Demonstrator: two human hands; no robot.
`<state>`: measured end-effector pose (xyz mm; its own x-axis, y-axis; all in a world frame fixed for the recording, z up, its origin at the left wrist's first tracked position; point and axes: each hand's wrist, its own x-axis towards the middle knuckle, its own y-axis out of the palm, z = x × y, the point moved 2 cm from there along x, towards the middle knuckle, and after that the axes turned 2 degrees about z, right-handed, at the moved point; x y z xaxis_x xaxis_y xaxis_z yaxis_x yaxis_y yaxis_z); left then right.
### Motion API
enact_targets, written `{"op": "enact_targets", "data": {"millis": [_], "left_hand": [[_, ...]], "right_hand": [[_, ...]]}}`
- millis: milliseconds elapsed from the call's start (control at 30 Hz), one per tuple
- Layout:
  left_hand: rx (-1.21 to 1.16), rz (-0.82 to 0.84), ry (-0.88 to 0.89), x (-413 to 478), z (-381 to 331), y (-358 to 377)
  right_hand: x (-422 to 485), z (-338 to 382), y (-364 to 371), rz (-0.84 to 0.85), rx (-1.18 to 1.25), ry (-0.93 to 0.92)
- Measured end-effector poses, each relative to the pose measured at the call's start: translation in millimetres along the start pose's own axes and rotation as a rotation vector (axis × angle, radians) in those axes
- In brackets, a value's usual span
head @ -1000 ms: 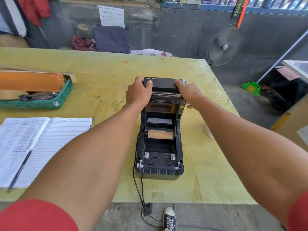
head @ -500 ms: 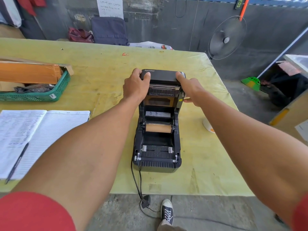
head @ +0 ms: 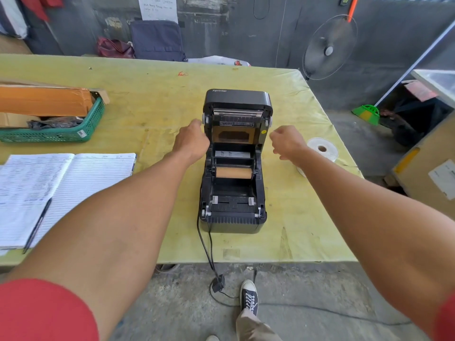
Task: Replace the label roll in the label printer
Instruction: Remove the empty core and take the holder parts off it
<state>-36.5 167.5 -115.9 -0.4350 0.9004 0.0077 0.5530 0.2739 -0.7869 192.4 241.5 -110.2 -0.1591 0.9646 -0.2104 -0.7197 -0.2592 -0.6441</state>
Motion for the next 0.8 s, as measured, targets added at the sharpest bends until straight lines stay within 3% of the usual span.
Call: {"op": "enact_targets", "data": {"millis": [167, 300, 600, 800], "left_hand": [[0.128, 0.193, 0.039, -18.2, 26.0, 29.5], [0.155, 0.297, 0.056, -21.1, 38.1, 47.0], [0.159, 0.294, 0.091, -1.5, 48.3, 72.0], [0.171, 0.394, 0.139, 12.6, 50.5, 70.5]], "right_hand": [[-17.1, -31.0, 23.4, 0.216, -0.420, -0.077], [-14.8, -45.7, 44.4, 0.269, -0.451, -0.135], [17.7, -56.3, 68.6, 0.272, -0.433, -0.146], [29.8, -57.4, 67.9, 0.329, -0.449, -0.144]]}}
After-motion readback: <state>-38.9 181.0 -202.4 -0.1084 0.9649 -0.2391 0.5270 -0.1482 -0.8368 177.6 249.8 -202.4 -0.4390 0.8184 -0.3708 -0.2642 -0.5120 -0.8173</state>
